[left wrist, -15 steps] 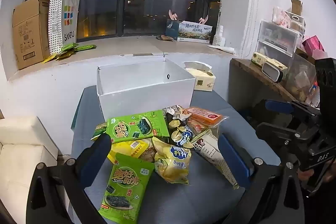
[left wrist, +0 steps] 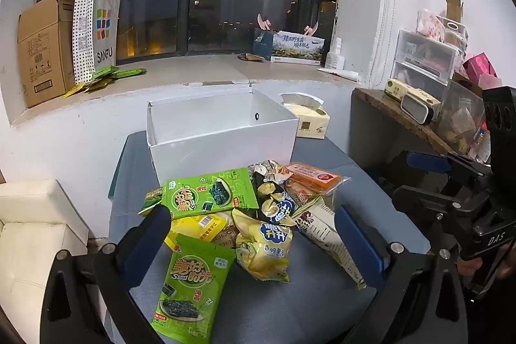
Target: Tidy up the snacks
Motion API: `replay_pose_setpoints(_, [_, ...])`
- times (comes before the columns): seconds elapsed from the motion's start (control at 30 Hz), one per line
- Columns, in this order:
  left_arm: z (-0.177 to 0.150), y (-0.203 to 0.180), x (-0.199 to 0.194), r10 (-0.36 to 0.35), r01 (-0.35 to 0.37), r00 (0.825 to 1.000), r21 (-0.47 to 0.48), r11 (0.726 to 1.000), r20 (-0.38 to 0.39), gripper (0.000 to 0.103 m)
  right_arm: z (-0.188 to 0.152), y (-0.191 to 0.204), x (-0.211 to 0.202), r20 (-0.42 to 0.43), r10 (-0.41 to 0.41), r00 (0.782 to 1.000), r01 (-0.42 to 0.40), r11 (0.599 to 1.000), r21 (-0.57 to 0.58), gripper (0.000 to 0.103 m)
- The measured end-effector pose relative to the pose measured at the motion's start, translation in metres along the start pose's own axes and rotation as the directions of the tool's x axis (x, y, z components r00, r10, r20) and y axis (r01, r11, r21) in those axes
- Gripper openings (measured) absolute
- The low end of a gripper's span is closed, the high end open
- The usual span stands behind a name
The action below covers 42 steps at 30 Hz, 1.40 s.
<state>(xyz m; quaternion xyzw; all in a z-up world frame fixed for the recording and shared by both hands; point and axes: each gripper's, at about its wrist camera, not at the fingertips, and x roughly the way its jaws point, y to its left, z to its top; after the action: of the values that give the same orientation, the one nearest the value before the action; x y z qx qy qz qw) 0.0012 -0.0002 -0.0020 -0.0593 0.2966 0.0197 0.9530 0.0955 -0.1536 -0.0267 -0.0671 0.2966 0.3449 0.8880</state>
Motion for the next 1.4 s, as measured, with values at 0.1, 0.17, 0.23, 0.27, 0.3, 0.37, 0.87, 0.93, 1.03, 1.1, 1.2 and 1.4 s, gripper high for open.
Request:
replay_pose_setpoints(0.1, [-0.0018, -0.0005, 0.0014, 0.001, -0.001, 1.000, 0.004, 1.000, 0.002, 0.103, -0.0002, -0.0009, -0.0008, 0.002, 0.001, 1.000, -0.001, 1.000, 0.001, 0.103])
replay_pose_setpoints(0.17, [-0.0032, -0.0006, 0.0009, -0.002, 0.002, 1.000, 0.003, 1.000, 0.000, 0.103, 0.0000, -0.0008, -0.0007, 0.001, 0.000, 1.000, 0.000, 1.000, 0.001, 0.103])
replay_pose_setpoints(0.23, [-0.0015, -0.0021, 0.0009, 0.004, -0.004, 1.000, 0.006, 1.000, -0.004, 0.103, -0.0001, -0.0010, 0.0001, 0.000, 0.003, 1.000, -0.003, 1.000, 0.001, 0.103])
replay_pose_setpoints(0.27, [-0.0018, -0.0020, 0.0013, 0.004, -0.004, 1.000, 0.006, 1.000, -0.005, 0.103, -0.0014, -0.0010, -0.0008, 0.000, 0.002, 1.000, -0.002, 1.000, 0.002, 0.103])
replay_pose_setpoints(0.3, [-0.0017, -0.0019, 0.0007, 0.003, -0.003, 1.000, 0.005, 1.000, -0.005, 0.103, -0.0015, -0.0007, -0.0012, -0.001, 0.001, 1.000, -0.001, 1.000, 0.003, 0.103])
replay_pose_setpoints(0.37, [-0.0018, -0.0016, 0.0003, -0.001, 0.001, 1.000, 0.003, 1.000, -0.005, 0.103, -0.0016, -0.0017, -0.0007, -0.001, 0.002, 1.000, -0.002, 1.000, 0.005, 0.103])
replay_pose_setpoints(0.87, [-0.0010, -0.0032, -0.0002, 0.000, 0.000, 1.000, 0.008, 1.000, -0.007, 0.103, -0.0025, -0.0020, 0.0003, -0.005, -0.001, 1.000, 0.001, 1.000, 0.012, 0.103])
replay_pose_setpoints(0.93, [-0.0012, -0.0033, -0.0003, 0.000, 0.000, 1.000, 0.008, 1.000, -0.007, 0.103, -0.0026, -0.0020, 0.0005, -0.005, -0.001, 1.000, 0.001, 1.000, 0.012, 0.103])
replay_pose_setpoints(1.03, [-0.0012, -0.0032, -0.0002, 0.001, -0.001, 1.000, 0.008, 1.000, -0.007, 0.103, -0.0024, -0.0019, 0.0005, -0.005, -0.002, 1.000, 0.002, 1.000, 0.012, 0.103])
replay_pose_setpoints(1.1, [-0.0013, -0.0032, -0.0003, 0.000, 0.000, 1.000, 0.008, 1.000, -0.007, 0.103, -0.0024, -0.0021, 0.0004, -0.005, -0.001, 1.000, 0.001, 1.000, 0.012, 0.103])
replay_pose_setpoints(1.2, [-0.0008, -0.0038, -0.0003, -0.004, 0.004, 1.000, 0.008, 1.000, -0.006, 0.103, -0.0022, -0.0021, 0.0003, -0.005, 0.000, 1.000, 0.000, 1.000, 0.012, 0.103])
replay_pose_setpoints(1.4, [0.0005, -0.0047, -0.0032, -0.009, 0.009, 1.000, 0.011, 1.000, 0.005, 0.103, -0.0028, -0.0015, 0.0003, -0.005, 0.003, 1.000, -0.003, 1.000, 0.011, 0.103])
